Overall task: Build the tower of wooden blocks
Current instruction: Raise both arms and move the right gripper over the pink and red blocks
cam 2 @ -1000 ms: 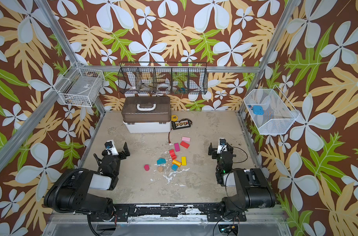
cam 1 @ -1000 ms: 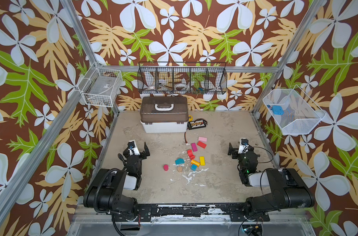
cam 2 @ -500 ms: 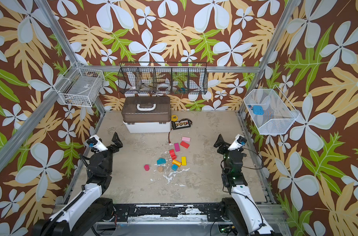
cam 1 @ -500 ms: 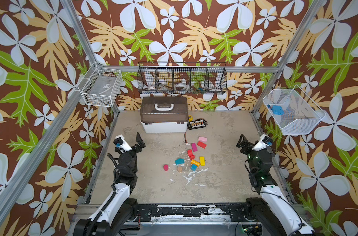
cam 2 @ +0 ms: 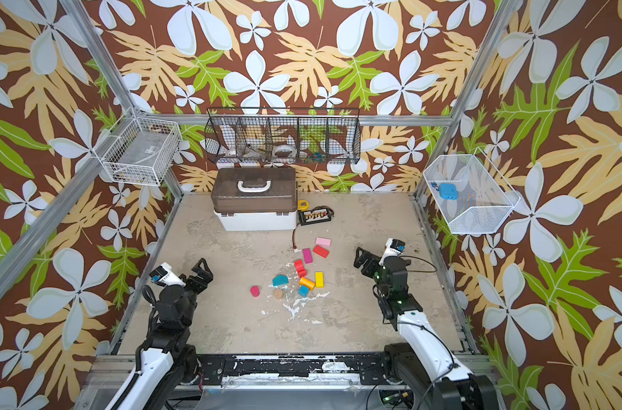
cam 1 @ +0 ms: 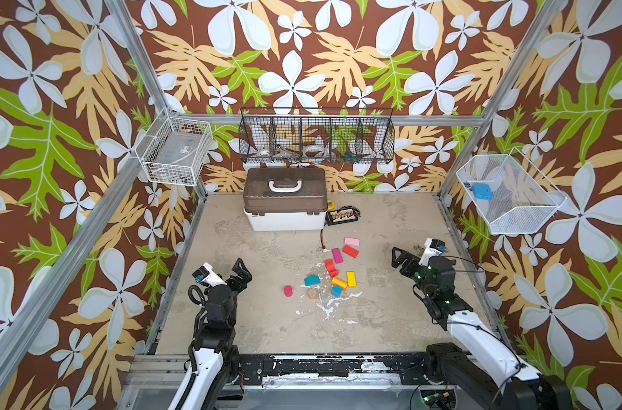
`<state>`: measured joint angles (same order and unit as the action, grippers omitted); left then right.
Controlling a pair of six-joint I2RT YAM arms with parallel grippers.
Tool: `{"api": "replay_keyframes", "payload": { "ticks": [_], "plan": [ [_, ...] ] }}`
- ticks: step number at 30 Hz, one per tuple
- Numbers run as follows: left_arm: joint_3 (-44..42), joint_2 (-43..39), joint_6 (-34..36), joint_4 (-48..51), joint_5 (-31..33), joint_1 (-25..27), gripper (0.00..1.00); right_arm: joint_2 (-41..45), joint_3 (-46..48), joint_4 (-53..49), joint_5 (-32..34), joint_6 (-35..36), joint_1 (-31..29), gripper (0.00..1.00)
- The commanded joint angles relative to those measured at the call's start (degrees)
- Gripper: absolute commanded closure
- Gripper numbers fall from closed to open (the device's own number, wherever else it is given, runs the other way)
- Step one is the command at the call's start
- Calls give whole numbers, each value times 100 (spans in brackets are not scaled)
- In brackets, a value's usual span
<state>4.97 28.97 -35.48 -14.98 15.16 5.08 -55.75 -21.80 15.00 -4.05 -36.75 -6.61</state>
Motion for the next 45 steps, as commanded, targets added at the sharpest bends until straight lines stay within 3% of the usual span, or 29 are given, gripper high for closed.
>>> {"api": "replay_keyframes", "payload": {
  "ticks": [1, 4, 9, 12, 18, 25, 35, 45],
  "plan": [
    [-108, 247, 296, -770, -419, -8, 0, -467, -183, -253, 146, 51, -196, 0],
    [23, 829, 341, -965, -540, -7, 0, -989, -518, -423, 627, -59, -619, 0],
    [118, 1482, 422, -1363, -1314, 25, 0, -1767, -1105, -569, 1091, -82, -1361, 0],
    [169, 1567, 463, -1332, -1210, 145, 0, -2054, -1303, -530, 1482, -95, -1718, 0],
    [222, 1583, 557, -1241, -864, 542, 1, -2941, -1963, -778, 1444, 184, -2054, 2],
    [329, 1812, 578, -1182, -769, 638, 1, -3823, -2856, -1358, 1380, 491, -2174, 6],
    [364, 1892, 612, -1195, -726, 720, 2, -4835, -3925, -1930, 1821, 821, -2456, 7],
    [393, 1937, 594, -1155, -643, 729, 2, -5360, -4344, -2039, 2314, 846, -2696, 9]
  ]
}}
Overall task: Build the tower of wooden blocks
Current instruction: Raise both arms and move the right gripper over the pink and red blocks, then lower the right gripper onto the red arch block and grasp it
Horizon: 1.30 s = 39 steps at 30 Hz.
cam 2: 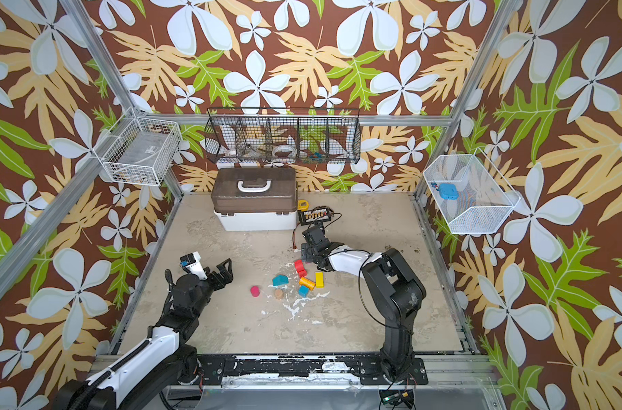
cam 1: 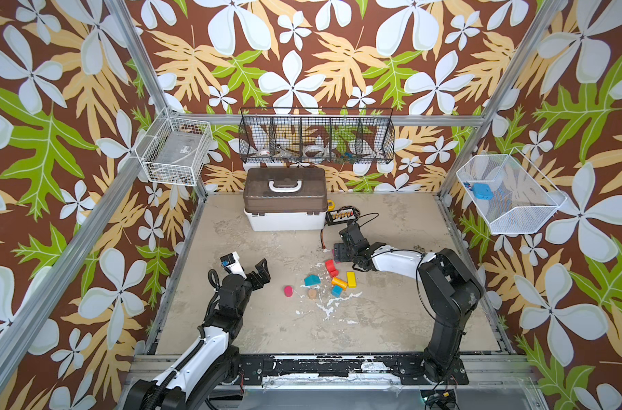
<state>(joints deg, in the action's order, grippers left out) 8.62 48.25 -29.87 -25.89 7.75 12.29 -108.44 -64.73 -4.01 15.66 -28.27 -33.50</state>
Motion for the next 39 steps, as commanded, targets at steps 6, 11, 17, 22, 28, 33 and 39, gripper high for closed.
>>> {"api": "replay_keyframes", "payload": {
  "ticks": [6, 11, 17, 22, 28, 33, 39],
  "plan": [
    [41, 27, 30, -63, 122, 9, 2, -163, 78, -129, 730, -97, 52, 9],
    [54, 50, 51, -92, 135, 1, 2, -114, 273, -36, 621, -237, 54, 11],
    [70, 79, 51, -82, 122, 8, 2, 315, 830, 71, 625, -445, 45, 15],
    [70, 79, 51, -81, 113, 8, 2, 939, 1413, 129, 838, -510, 69, 15],
    [70, 86, 52, -85, 78, 7, 2, 1671, 2039, 206, 732, -660, 109, 16],
    [70, 97, 71, -100, 61, 10, 2, 2418, 2342, 323, 510, -830, -367, 16],
    [76, 106, 81, -126, 50, 7, 2, 2364, 2078, 175, 620, -1150, -1247, 16]
  ]
}}
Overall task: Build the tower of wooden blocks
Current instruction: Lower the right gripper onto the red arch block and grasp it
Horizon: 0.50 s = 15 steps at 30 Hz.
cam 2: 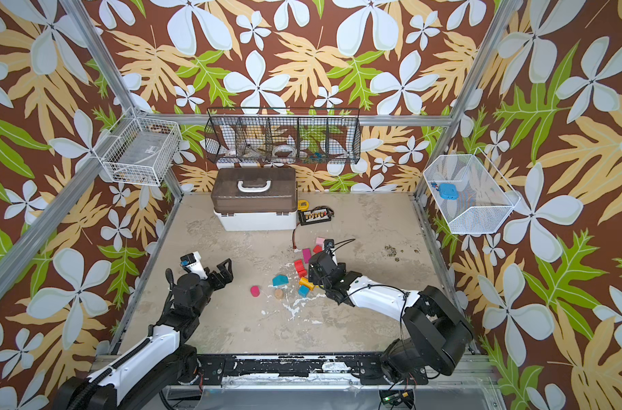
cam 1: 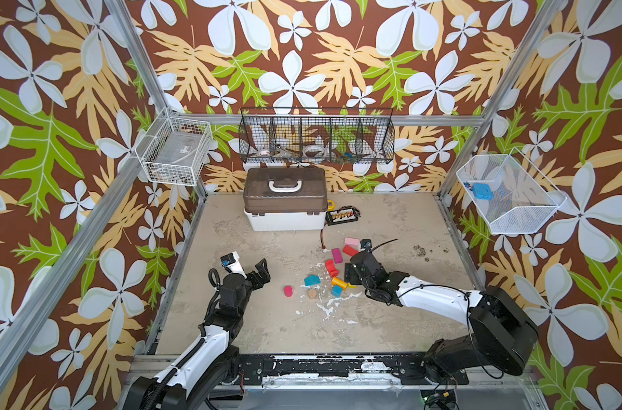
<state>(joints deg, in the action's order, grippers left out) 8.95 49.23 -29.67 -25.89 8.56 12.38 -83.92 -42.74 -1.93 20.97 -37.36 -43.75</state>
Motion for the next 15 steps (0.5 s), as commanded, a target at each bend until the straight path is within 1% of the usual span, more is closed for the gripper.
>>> {"api": "replay_keyframes", "payload": {
  "ticks": [1, 5, 11, 15],
  "plan": [
    [37, 5, 59, -127, -30, 0, 2, -173, -180, -39, 97, -277, -305, 16],
    [38, 6, 67, -131, -65, 5, 2, -707, -558, -147, 135, -322, -525, 18],
    [38, 34, 78, -153, -80, 4, 2, -1362, -971, -295, 132, -249, -521, 23],
    [54, 38, 92, -158, -63, 3, 2, -1632, -1085, -333, 281, -208, -513, 23]
  ]
}}
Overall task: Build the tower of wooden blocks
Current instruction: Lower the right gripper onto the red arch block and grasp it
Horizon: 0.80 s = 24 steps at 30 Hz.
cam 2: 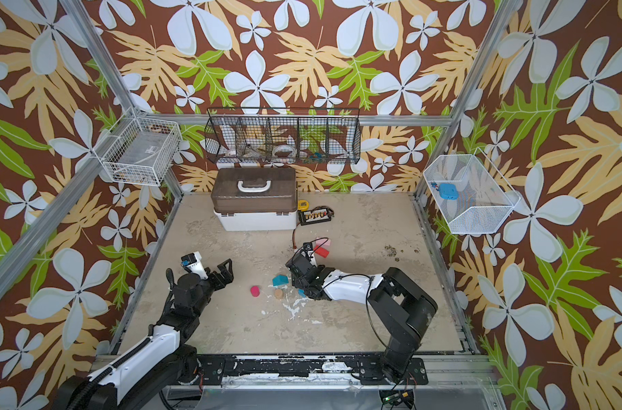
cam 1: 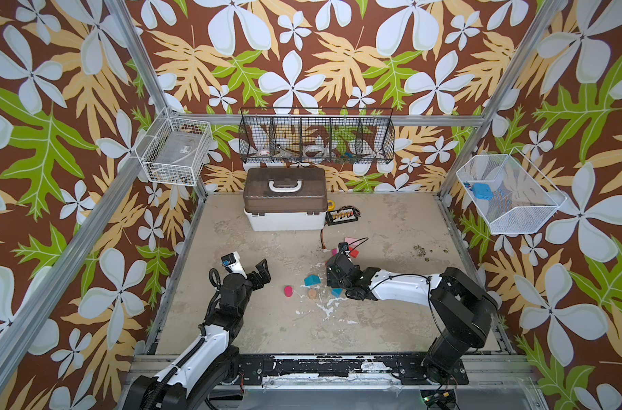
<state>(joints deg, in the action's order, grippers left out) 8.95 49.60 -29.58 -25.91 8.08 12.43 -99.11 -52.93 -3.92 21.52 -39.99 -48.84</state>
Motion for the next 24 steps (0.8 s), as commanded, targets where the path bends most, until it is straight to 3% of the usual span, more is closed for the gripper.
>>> {"api": "replay_keyframes", "payload": {
  "ticks": [1, 18, 24],
  "plan": [
    [50, 11, 84, -155, -17, -2, 2, -150, -98, -161, 254, 66, 9, 23],
    [69, 41, 83, -160, 5, -4, 2, 242, 438, -57, 293, 236, 737, 30],
    [63, 58, 90, -170, -45, 1, 2, 606, 511, 153, -89, 412, 737, 33]
  ]
}}
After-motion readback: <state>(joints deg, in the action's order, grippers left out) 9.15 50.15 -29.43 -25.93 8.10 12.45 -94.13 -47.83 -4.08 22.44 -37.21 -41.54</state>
